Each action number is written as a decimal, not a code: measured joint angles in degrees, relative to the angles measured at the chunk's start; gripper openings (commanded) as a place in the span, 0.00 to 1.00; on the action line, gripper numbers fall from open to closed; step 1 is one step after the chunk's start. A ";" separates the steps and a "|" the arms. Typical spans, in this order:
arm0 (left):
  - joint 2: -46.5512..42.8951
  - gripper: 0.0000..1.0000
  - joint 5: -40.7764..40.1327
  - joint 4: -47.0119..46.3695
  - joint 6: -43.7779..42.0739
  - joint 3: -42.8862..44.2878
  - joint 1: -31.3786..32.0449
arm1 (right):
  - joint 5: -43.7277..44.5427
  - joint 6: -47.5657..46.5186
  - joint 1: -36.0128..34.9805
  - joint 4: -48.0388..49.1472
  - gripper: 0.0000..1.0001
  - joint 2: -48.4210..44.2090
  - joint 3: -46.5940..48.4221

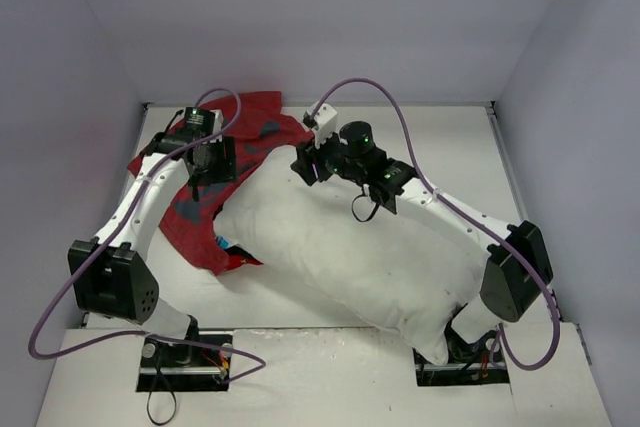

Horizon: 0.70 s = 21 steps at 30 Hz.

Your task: Put the pillow into the pillowcase

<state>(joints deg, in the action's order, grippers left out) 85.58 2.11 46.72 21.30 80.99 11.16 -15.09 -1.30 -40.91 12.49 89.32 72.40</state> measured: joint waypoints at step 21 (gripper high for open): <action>14.60 0.40 2.34 0.48 -4.39 -0.04 -0.68 | -3.19 0.83 0.44 -0.33 0.49 4.04 -1.29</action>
<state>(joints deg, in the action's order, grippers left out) 100.18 4.45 47.20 16.91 80.95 10.48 -18.28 -0.47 -40.47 12.16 93.36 71.11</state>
